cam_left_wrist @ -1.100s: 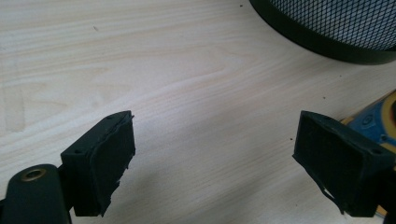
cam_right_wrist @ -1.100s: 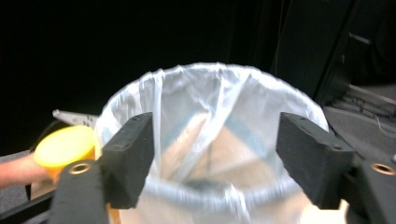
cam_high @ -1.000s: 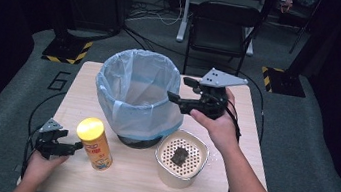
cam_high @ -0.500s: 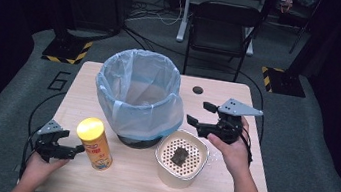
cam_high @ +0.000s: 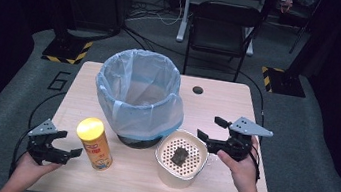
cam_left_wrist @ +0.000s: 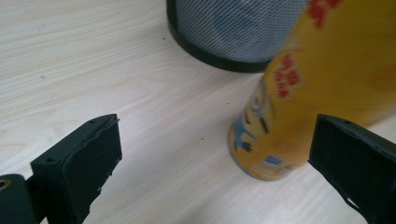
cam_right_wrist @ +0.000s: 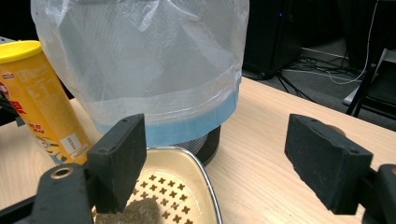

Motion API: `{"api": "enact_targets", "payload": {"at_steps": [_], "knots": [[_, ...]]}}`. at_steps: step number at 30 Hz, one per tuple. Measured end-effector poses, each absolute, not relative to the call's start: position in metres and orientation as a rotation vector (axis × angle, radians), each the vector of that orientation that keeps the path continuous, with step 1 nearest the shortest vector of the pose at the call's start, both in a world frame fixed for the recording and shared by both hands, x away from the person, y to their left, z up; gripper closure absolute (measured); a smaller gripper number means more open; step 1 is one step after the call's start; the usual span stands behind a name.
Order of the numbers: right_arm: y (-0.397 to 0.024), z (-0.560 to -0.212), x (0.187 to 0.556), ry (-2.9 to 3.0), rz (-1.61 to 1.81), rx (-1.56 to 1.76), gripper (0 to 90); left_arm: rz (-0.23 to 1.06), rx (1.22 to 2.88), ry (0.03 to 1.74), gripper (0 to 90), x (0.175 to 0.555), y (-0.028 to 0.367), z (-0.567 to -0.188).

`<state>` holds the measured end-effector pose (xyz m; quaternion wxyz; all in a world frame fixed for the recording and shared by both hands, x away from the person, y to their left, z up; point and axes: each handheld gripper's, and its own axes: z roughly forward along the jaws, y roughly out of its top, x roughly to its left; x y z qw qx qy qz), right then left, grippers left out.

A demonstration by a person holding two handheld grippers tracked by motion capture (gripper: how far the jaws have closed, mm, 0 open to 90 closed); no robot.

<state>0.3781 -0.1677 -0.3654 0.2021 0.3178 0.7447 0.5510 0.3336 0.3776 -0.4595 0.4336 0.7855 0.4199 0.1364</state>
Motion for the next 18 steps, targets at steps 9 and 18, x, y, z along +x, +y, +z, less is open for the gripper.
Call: {"api": "enact_targets", "payload": {"at_steps": [9, 18], "knots": [[-0.172, -0.373, 0.377, 2.082, 1.503, 0.910, 20.6, 0.297, 1.922, 0.964, 1.2, 0.320, 0.365, -0.449], [-0.175, -0.379, 0.376, 2.087, 1.494, 0.940, 20.6, 0.266, 1.950, 0.904, 1.3, 0.327, 0.336, -0.450]]}}
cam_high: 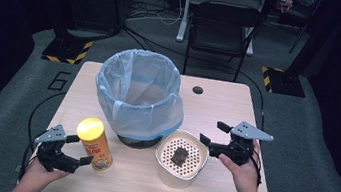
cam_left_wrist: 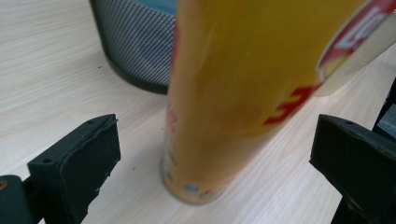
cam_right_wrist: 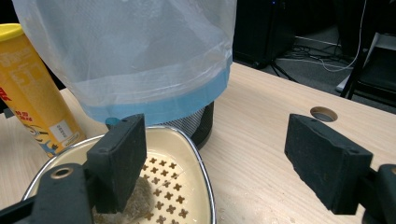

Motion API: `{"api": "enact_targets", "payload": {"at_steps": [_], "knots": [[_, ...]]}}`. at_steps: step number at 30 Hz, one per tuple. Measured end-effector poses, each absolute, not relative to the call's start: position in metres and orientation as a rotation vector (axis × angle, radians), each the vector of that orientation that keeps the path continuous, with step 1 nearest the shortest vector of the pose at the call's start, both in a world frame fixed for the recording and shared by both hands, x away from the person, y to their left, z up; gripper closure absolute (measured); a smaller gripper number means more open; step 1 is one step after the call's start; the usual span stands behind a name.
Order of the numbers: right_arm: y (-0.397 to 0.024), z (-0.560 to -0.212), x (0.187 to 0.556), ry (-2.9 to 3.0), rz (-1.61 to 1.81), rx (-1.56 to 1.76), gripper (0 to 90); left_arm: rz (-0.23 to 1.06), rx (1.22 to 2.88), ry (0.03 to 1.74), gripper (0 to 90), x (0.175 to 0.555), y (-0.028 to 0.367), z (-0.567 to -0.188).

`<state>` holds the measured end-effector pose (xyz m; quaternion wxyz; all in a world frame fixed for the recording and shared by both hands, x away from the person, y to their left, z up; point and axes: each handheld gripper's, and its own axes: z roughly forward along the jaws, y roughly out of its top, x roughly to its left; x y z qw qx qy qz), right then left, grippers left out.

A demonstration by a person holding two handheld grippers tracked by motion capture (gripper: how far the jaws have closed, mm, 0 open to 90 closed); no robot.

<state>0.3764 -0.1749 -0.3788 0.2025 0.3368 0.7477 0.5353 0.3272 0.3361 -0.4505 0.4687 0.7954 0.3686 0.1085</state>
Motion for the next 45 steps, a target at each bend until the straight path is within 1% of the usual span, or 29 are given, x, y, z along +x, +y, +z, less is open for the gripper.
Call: {"api": "enact_targets", "payload": {"at_steps": [2, 4, 7, 8, 10, 13, 15, 16, 21, 22, 25, 27, 30, 32, 36, 41, 45], "knots": [[-0.176, -0.379, 0.377, 2.086, 1.497, 0.935, 20.5, 0.285, 1.978, 0.879, 1.5, 0.332, 0.331, -0.453], [-0.178, -0.379, 0.376, 2.082, 1.498, 0.947, 20.5, 0.263, 1.967, 0.892, 1.8, 0.333, 0.327, -0.456], [-0.181, -0.380, 0.376, 2.076, 1.503, 0.946, 20.6, 0.279, 1.977, 0.880, 2.5, 0.336, 0.324, -0.459], [-0.181, -0.380, 0.376, 2.076, 1.504, 0.955, 20.5, 0.285, 1.943, 0.905, 2.8, 0.335, 0.319, -0.464], [-0.182, -0.381, 0.377, 2.077, 1.504, 0.955, 20.6, 0.301, 1.940, 0.890, 3.2, 0.335, 0.320, -0.465], [-0.181, -0.383, 0.378, 2.079, 1.499, 0.961, 20.6, 0.314, 1.901, 0.902, 6.3, 0.335, 0.320, -0.469], [-0.181, -0.385, 0.378, 2.084, 1.496, 0.963, 20.6, 0.319, 1.872, 0.897, 12.6, 0.333, 0.321, -0.471], [-0.180, -0.386, 0.379, 2.083, 1.495, 0.967, 20.5, 0.327, 1.892, 0.878, 13.7, 0.334, 0.323, -0.471], [-0.180, -0.387, 0.379, 2.088, 1.492, 0.967, 20.6, 0.303, 1.854, 0.900, 14.1, 0.336, 0.322, -0.475], [-0.180, -0.388, 0.379, 2.087, 1.492, 0.971, 20.6, 0.286, 1.844, 0.898, 15.3, 0.336, 0.322, -0.477], [-0.182, -0.388, 0.379, 2.080, 1.492, 0.978, 20.6, 0.290, 1.856, 0.892, 18.1, 0.336, 0.323, -0.478], [-0.183, -0.389, 0.378, 2.074, 1.495, 0.987, 20.6, 0.329, 1.849, 0.883, 18.8, 0.337, 0.323, -0.478], [-0.185, -0.388, 0.377, 2.067, 1.494, 0.994, 20.6, 0.349, 1.864, 0.882, 20.8, 0.334, 0.324, -0.476], [-0.186, -0.389, 0.377, 2.061, 1.495, 1.003, 20.7, 0.395, 1.871, 0.868, 21.8, 0.333, 0.325, -0.474], [-0.188, -0.391, 0.377, 2.062, 1.492, 1.003, 20.7, 0.418, 1.889, 0.860, 23.7, 0.331, 0.325, -0.470], [-0.189, -0.394, 0.380, 2.066, 1.483, 1.020, 20.7, 0.459, 1.913, 0.843, 23.8, 0.329, 0.322, -0.470], [-0.190, -0.396, 0.380, 2.064, 1.483, 1.035, 20.8, 0.455, 1.915, 0.835, 23.9, 0.328, 0.321, -0.469]]}}
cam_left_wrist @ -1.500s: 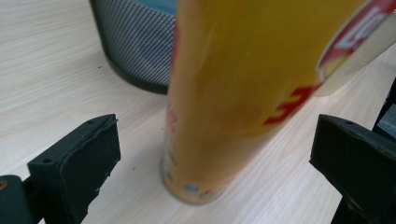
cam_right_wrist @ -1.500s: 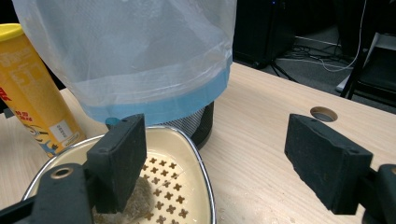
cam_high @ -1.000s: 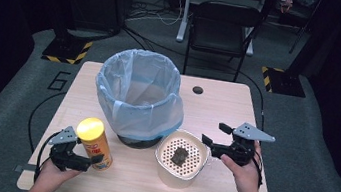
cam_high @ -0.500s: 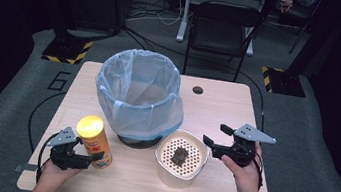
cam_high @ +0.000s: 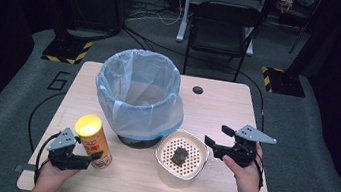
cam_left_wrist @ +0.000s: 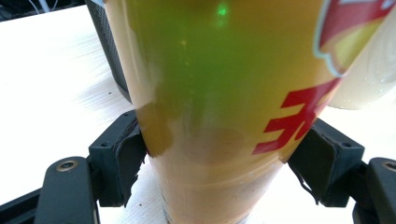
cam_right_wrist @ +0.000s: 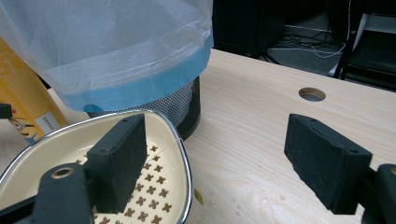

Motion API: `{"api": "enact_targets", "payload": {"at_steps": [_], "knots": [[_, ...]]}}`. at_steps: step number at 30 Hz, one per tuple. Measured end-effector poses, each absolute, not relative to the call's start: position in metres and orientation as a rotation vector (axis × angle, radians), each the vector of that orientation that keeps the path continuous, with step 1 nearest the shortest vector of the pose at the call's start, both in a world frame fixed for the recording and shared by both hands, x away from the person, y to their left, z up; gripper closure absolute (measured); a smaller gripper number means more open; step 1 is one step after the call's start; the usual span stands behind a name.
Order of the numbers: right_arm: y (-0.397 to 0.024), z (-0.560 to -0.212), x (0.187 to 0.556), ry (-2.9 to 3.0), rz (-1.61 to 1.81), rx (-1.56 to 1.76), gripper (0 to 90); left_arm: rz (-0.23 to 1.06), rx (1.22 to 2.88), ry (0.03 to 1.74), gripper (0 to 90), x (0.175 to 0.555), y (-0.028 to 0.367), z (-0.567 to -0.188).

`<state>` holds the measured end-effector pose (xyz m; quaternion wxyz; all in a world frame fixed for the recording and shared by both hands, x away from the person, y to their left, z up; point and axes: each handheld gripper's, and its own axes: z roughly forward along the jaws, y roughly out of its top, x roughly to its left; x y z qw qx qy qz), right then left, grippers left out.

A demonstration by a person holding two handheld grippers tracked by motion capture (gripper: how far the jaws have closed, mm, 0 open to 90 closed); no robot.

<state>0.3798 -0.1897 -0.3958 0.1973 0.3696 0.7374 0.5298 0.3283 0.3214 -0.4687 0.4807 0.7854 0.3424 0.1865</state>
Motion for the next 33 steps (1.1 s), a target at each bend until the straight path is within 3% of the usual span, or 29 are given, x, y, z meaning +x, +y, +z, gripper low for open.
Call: {"api": "enact_targets", "payload": {"at_steps": [16, 28, 33], "knots": [[-0.192, -0.398, 0.381, 2.069, 1.483, 1.037, 20.8, 0.448, 1.901, 0.858, 23.9, 0.321, 0.327, -0.439], [-0.191, -0.402, 0.381, 2.083, 1.462, 1.046, 20.8, 0.432, 1.917, 0.856, 23.9, 0.320, 0.332, -0.396], [-0.191, -0.404, 0.382, 2.086, 1.459, 1.051, 20.9, 0.487, 1.919, 0.849, 23.9, 0.321, 0.331, -0.374]]}}
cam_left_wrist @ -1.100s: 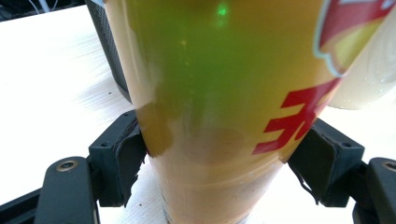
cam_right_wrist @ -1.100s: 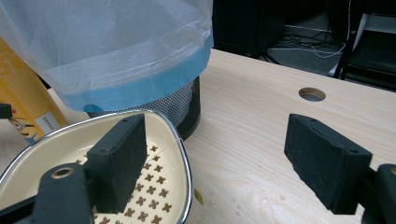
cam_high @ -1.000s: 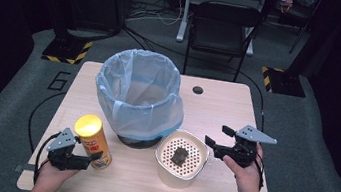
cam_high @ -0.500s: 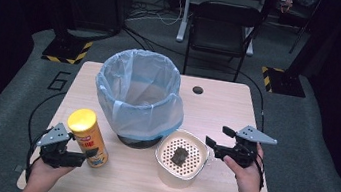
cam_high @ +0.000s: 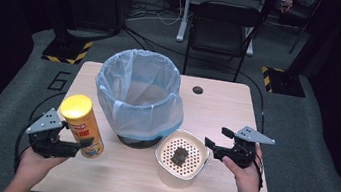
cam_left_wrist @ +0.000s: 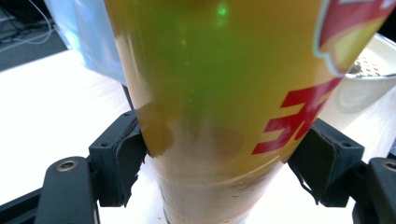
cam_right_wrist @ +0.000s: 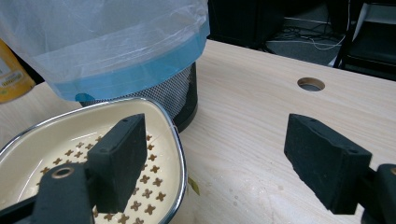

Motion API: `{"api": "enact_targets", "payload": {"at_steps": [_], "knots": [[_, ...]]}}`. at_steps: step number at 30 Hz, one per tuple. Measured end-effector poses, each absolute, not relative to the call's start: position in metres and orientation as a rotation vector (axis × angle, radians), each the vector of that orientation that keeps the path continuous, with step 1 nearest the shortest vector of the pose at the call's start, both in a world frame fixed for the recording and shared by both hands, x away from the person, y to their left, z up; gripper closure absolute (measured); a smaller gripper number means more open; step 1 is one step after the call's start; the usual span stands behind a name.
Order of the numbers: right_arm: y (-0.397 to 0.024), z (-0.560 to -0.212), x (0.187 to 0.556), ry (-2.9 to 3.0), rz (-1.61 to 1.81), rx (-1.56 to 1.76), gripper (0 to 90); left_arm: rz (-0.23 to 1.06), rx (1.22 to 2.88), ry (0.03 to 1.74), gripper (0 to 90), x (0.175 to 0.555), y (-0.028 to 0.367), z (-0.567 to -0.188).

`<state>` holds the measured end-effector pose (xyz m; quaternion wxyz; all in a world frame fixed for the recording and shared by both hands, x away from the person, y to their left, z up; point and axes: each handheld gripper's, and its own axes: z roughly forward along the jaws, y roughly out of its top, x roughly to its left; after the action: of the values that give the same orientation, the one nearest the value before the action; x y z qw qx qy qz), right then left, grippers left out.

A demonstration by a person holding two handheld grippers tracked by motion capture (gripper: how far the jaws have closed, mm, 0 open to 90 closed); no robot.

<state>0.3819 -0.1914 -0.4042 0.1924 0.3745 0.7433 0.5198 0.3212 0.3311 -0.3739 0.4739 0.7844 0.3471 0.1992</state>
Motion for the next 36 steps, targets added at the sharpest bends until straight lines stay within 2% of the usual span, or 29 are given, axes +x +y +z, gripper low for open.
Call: {"api": "enact_targets", "payload": {"at_steps": [9, 36], "knots": [[-0.190, -0.404, 0.381, 2.088, 1.435, 1.052, 20.9, 0.472, 1.917, 0.850, 23.9, 0.320, 0.331, -0.352], [-0.196, -0.406, 0.381, 2.079, 1.451, 1.067, 21.0, 0.478, 1.935, 0.824, 23.9, 0.323, 0.319, -0.231]]}}
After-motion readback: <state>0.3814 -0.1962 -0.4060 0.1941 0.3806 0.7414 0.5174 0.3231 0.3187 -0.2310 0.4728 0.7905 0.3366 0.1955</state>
